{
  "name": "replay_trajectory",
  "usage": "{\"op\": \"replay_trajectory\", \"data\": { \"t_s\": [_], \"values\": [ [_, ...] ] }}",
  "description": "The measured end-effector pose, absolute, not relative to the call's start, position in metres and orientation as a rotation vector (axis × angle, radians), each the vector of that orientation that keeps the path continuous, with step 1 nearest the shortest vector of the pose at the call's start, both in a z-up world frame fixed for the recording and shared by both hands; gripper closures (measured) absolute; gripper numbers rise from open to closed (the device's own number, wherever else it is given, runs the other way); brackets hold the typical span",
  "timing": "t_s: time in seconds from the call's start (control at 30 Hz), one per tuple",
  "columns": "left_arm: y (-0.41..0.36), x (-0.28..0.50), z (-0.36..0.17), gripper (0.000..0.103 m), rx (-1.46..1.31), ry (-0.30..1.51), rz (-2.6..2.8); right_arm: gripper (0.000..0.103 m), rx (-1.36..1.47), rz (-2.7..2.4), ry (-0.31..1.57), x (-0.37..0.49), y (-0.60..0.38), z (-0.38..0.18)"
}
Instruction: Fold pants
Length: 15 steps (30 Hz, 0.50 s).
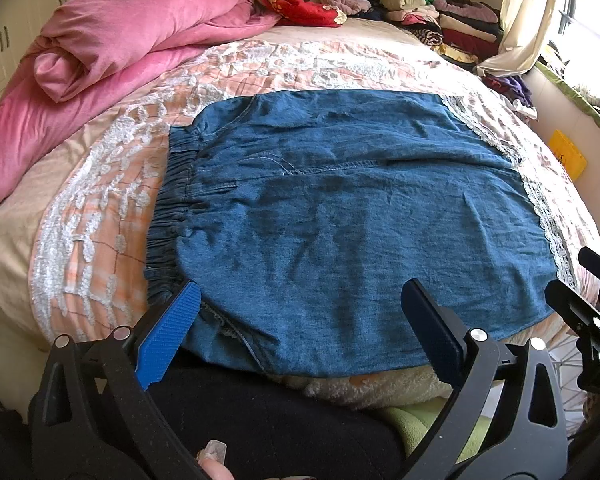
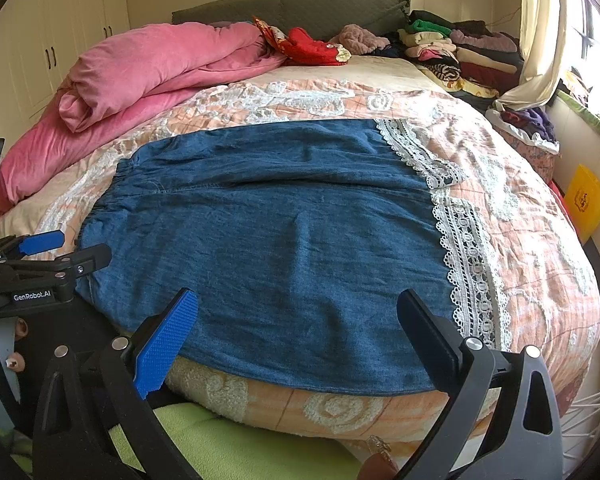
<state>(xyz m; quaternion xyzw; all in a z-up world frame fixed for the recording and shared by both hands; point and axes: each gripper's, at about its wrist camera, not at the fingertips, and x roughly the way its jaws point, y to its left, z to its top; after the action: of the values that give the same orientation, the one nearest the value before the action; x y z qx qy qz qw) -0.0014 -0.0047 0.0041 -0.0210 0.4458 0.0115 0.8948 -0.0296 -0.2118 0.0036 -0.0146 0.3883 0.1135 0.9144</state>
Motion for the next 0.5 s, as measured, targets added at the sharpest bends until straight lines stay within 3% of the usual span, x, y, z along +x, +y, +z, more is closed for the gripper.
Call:
{"op": "replay_trajectory", "data": {
  "t_s": [0.5],
  "values": [
    [-0.0009,-0.0022,0.0079,0.009,-0.049,0.923,0.026,0.004,-0.034,0.236,0.793,-0.0282,-0.2098,0.0055]
  ]
}}
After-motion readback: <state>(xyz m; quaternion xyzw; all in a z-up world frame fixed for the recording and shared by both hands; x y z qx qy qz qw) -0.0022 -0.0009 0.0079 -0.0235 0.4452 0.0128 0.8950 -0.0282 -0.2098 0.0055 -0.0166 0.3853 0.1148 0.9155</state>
